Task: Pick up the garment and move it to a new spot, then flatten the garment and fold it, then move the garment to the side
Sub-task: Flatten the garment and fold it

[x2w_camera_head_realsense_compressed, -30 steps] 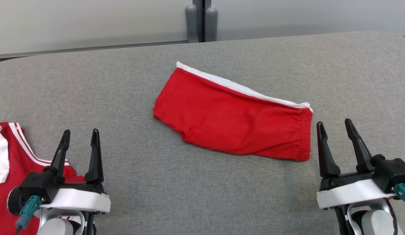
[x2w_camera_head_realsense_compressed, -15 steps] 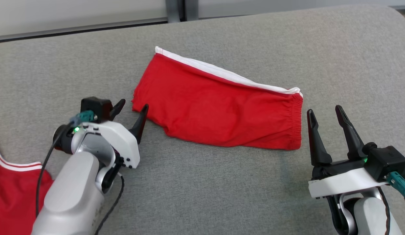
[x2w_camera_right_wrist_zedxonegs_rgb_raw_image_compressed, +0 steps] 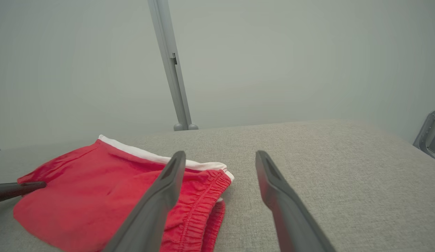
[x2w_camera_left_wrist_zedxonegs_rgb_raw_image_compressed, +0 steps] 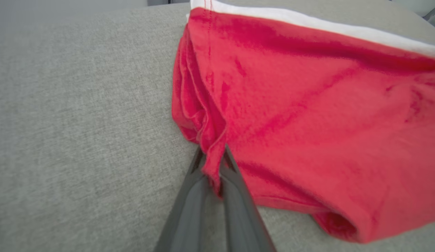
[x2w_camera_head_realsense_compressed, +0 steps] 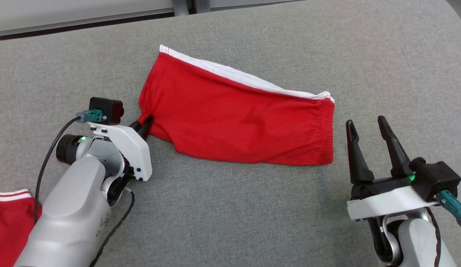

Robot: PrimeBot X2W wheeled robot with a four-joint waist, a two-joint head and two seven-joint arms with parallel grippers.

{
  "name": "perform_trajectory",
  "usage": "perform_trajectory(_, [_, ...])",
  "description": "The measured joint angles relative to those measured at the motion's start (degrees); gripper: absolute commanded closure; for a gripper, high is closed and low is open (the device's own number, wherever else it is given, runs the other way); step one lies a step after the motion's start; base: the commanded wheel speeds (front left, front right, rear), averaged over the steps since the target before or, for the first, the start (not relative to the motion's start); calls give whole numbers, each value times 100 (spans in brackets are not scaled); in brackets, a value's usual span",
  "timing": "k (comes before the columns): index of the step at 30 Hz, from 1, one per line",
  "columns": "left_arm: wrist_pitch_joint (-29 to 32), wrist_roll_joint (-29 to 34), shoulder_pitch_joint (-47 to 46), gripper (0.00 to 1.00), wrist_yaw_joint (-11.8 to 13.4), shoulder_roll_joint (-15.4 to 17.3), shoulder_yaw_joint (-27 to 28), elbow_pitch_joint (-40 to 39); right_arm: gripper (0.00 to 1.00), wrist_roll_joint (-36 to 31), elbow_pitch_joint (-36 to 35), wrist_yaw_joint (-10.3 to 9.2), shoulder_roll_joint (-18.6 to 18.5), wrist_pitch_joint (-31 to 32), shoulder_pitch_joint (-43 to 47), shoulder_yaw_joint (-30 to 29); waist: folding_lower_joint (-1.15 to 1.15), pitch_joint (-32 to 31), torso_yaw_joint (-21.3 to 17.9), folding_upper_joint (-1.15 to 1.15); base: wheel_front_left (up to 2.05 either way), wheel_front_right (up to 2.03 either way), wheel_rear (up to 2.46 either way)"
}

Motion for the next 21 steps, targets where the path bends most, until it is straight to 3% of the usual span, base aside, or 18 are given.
perform_trajectory(10, [-966,-175,276,100,16,79,-23,-69,0,32,44,0,1,-49,25,-125,0,-79,98,0,0,0,0])
perform_trajectory(15, [-1345,-327,1233,100,280,-40,49,-835,0,22,48,0,2,7,237,-257,0,-294,281,0,0,0,0])
perform_trajectory(21, [-1304,-465,2392,100,747,-51,26,-1997,0,46,8,0,2,101,482,-391,0,-582,450,0,0,0,0])
